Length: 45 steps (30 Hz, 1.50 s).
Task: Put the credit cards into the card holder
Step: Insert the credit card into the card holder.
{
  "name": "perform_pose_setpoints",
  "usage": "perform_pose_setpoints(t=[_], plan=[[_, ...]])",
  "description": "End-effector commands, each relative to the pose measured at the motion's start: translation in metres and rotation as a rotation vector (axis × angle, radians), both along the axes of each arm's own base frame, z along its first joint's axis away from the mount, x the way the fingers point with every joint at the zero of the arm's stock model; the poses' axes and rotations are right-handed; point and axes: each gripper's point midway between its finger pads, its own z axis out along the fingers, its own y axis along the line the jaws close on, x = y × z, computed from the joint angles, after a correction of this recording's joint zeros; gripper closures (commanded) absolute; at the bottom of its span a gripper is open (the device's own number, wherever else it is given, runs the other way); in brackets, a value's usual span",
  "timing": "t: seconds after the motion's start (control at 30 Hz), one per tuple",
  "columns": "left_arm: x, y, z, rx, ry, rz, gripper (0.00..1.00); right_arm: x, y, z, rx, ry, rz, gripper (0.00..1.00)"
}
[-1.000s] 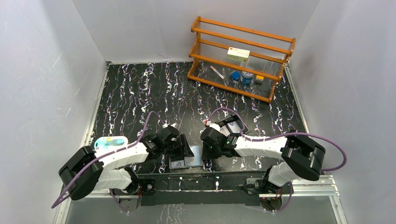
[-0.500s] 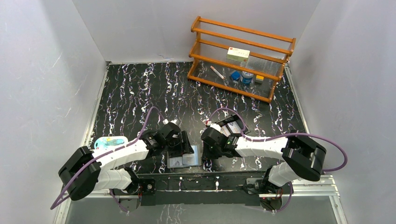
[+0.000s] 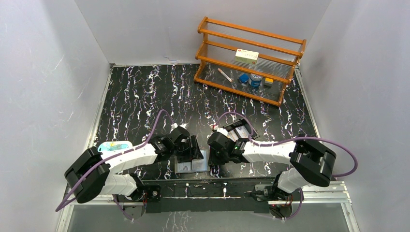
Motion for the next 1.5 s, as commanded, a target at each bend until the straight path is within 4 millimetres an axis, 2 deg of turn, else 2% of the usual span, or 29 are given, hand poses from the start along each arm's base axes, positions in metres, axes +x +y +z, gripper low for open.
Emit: perform_pose_setpoints(t=[0.0,0.43,0.57,0.9,1.07,1.2,1.47], plan=[[-0.004,-0.012,0.006,-0.077,0.003,-0.008,0.41,0.002,0.010,0.002,0.036,-0.008,0.000,0.76],[-0.014,-0.020,0.008,-0.149,0.089,0.032,0.41,0.003,0.008,0.002,0.036,-0.013,-0.015,0.77],[-0.011,-0.016,0.010,-0.133,0.079,0.046,0.41,0.003,0.007,0.003,0.033,-0.015,-0.018,0.77],[-0.002,0.012,0.026,0.016,0.006,0.070,0.37,0.008,0.000,0.027,0.048,-0.063,-0.035,0.68],[-0.001,0.022,0.032,0.073,-0.003,0.067,0.37,0.007,0.010,0.038,0.103,-0.067,-0.007,0.67],[0.001,0.045,0.030,0.168,-0.026,0.085,0.40,0.006,0.023,0.048,0.176,-0.078,0.021,0.61],[-0.005,0.077,0.022,0.244,-0.007,0.113,0.46,0.007,0.035,0.048,0.212,-0.071,0.042,0.53]])
